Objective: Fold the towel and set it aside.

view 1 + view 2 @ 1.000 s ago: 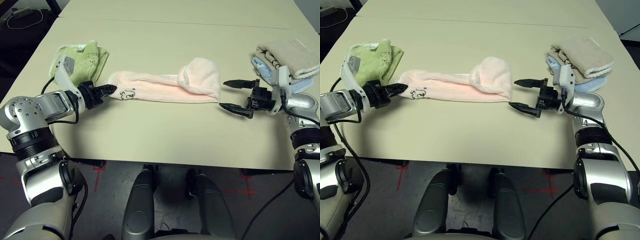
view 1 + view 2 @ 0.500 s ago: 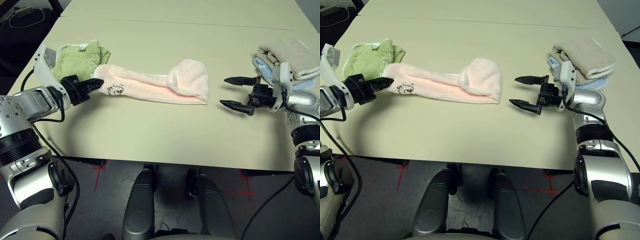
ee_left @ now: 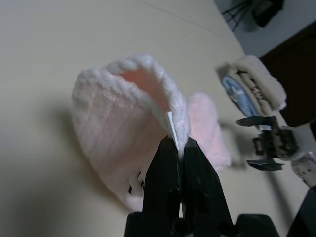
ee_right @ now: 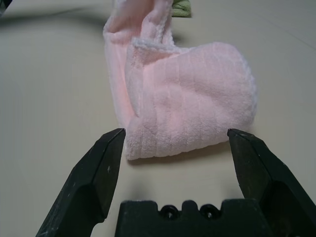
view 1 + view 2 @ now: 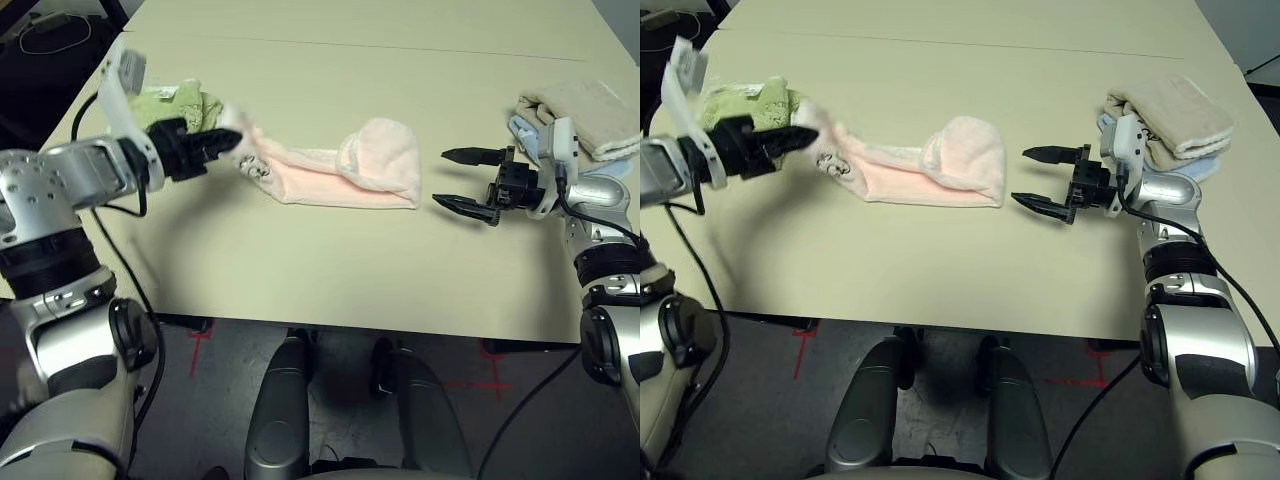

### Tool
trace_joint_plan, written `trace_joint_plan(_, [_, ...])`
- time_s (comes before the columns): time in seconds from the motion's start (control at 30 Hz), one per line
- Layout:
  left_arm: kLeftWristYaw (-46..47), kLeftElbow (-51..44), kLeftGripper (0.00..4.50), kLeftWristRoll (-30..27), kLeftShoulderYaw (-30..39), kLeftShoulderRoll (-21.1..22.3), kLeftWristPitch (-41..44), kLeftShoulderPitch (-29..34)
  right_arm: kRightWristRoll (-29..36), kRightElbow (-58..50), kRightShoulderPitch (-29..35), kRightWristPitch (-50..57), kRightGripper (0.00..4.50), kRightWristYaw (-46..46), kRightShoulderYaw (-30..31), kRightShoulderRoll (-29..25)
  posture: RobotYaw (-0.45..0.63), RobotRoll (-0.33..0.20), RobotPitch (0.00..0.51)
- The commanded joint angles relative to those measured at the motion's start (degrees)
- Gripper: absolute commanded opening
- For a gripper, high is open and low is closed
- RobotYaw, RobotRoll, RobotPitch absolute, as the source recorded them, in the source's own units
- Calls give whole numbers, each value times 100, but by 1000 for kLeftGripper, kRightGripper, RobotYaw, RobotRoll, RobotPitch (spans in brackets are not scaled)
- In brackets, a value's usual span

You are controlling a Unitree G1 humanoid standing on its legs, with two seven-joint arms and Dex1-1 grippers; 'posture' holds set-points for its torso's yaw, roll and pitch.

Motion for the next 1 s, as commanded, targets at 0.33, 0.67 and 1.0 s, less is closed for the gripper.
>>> trace_joint_plan(0.33, [-574,-2,10,-357,-825,-794,182,-720,-23,123,12,-66,4500,-47,-25,-62,151,0,228])
trace_joint_plan(0.67, [-48,609,10,546,-1264,-1573,-1115,-868,-37,165,15,-91,4500,-87,-14,-68,152,0,234])
trace_joint_plan(1.0, [-361,737,10,904,-2018,-1798,-1534,-447,-55,205,-23,-112,4500,-118,-15,-68,150,0,234])
